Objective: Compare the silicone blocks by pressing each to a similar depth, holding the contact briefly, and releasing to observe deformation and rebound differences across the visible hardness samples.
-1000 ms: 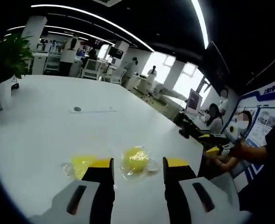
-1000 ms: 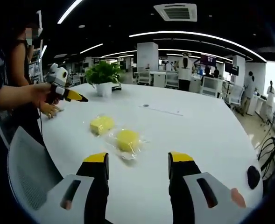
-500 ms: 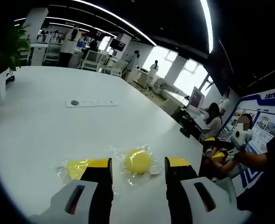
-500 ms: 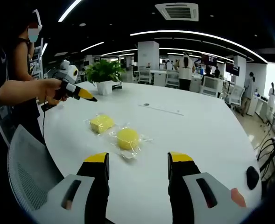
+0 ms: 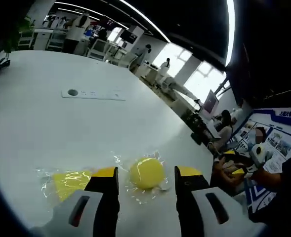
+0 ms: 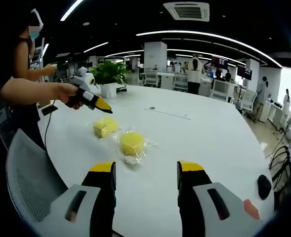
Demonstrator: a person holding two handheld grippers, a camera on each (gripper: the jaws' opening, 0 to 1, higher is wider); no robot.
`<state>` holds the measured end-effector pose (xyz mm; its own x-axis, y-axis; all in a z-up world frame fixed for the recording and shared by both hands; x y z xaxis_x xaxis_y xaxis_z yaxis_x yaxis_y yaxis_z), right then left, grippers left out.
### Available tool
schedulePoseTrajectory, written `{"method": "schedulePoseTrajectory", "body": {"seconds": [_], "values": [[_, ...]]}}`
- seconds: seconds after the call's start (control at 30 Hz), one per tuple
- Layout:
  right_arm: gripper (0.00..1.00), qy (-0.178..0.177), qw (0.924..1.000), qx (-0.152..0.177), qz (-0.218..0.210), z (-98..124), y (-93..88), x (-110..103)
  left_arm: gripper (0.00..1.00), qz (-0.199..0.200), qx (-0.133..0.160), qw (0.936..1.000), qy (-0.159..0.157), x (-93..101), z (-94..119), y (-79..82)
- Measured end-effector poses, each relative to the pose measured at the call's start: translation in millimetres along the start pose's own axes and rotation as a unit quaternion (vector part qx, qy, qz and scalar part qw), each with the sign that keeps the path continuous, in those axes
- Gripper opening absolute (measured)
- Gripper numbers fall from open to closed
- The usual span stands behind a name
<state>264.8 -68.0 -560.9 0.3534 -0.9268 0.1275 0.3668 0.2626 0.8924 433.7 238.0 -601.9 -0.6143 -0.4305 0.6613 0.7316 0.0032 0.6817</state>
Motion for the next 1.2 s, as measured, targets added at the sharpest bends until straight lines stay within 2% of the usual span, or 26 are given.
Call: {"method": "schedulePoseTrajectory", "body": {"seconds": [0.2,0.5,0.63,0.7,0.77,0.9,1.1,1.2], "values": [[0.44,-0.003,1.0000,0.000,0.009,1,-3.1,0,0.44,0.022,-0.015,0.9996,-0.005,-11.4,-19,-12.6],[0.43,-0.013,0.9999,-0.003,0.007,0,-7.3,5,0.42,0.036,-0.032,0.9988,-0.001,-23.3,-32,-23.7],[0.43,-0.012,0.9999,-0.004,0.007,-1,-8.4,5,0.42,0.046,-0.029,0.9985,0.000,-30.3,-37,-24.0],[0.43,-0.011,0.9999,-0.002,0.008,-1,-7.9,5,0.43,0.035,-0.012,0.9993,-0.005,-31.9,-40,-22.8],[0.42,-0.009,0.9999,0.000,0.009,-2,-7.4,4,0.43,0.051,-0.007,0.9987,0.000,-34.8,-43,-24.5],[0.42,-0.011,0.9998,0.001,0.016,-2,-7.1,5,0.43,0.037,-0.032,0.9986,0.021,-41.7,-50,-31.2],[0.41,-0.015,0.9995,-0.001,0.026,-2,-9.8,7,0.38,0.053,-0.011,0.9984,0.014,-44.5,-61,-30.6],[0.40,-0.017,0.9993,-0.005,0.032,-2,-12.2,8,0.38,0.092,0.007,0.9957,0.005,-48.3,-68,-32.4]]}}
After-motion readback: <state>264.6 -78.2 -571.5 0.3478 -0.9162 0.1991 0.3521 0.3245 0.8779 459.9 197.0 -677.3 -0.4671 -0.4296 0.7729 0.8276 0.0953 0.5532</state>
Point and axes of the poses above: the point that each gripper's makers call its tool centre point, and the gripper's own axes: z roughly backward along the fingers, x roughly to its right, y roughly out of its top, the point moved 8 cm from there along z, roughly backward along the fingers, and after that the axes turned 13 degrees about -y, right-handed, at the moved point
